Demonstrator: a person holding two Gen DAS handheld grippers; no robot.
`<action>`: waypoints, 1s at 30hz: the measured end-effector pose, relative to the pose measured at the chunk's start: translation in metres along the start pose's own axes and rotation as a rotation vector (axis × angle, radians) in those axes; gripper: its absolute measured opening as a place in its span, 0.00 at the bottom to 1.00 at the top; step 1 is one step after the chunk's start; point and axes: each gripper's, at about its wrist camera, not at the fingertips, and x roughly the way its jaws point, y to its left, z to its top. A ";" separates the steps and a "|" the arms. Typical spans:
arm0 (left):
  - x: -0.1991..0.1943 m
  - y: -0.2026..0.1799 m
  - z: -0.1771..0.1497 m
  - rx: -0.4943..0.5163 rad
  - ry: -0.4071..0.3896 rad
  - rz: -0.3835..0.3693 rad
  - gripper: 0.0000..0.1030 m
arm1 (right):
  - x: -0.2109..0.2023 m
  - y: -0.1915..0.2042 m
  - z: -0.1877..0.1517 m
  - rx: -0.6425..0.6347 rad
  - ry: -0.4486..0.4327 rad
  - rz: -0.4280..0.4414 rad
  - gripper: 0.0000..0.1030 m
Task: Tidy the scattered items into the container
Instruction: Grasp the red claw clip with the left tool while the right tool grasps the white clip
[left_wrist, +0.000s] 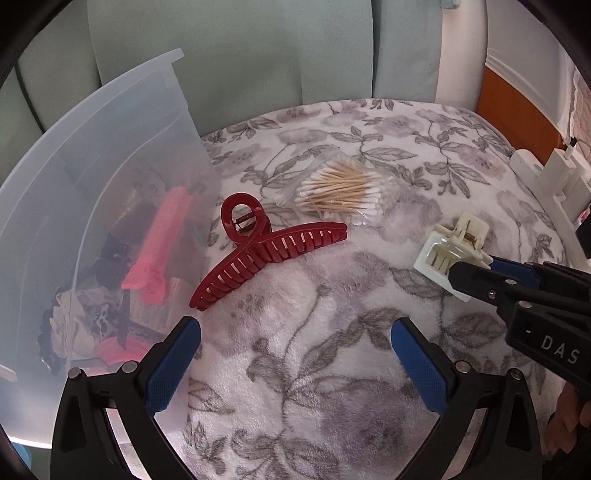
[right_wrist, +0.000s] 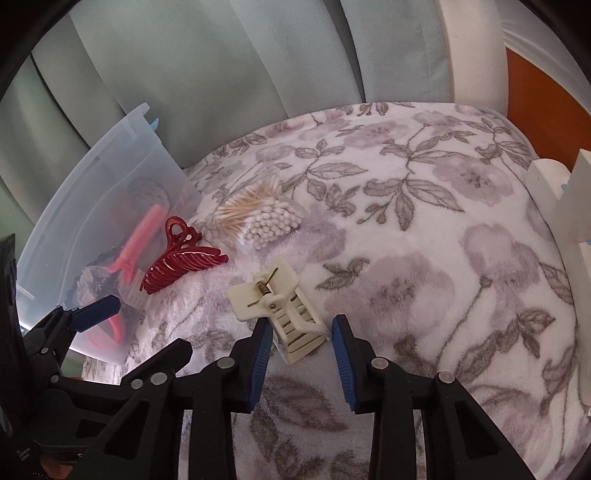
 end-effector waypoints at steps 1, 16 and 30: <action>0.001 -0.001 0.001 0.008 -0.007 0.009 1.00 | -0.002 -0.002 -0.001 0.009 -0.004 -0.003 0.35; 0.047 -0.008 0.036 0.085 0.052 0.199 1.00 | -0.013 -0.023 -0.007 0.084 -0.020 -0.012 0.35; 0.037 -0.006 0.042 -0.040 0.078 -0.122 0.97 | -0.014 -0.025 -0.007 0.112 -0.023 -0.014 0.35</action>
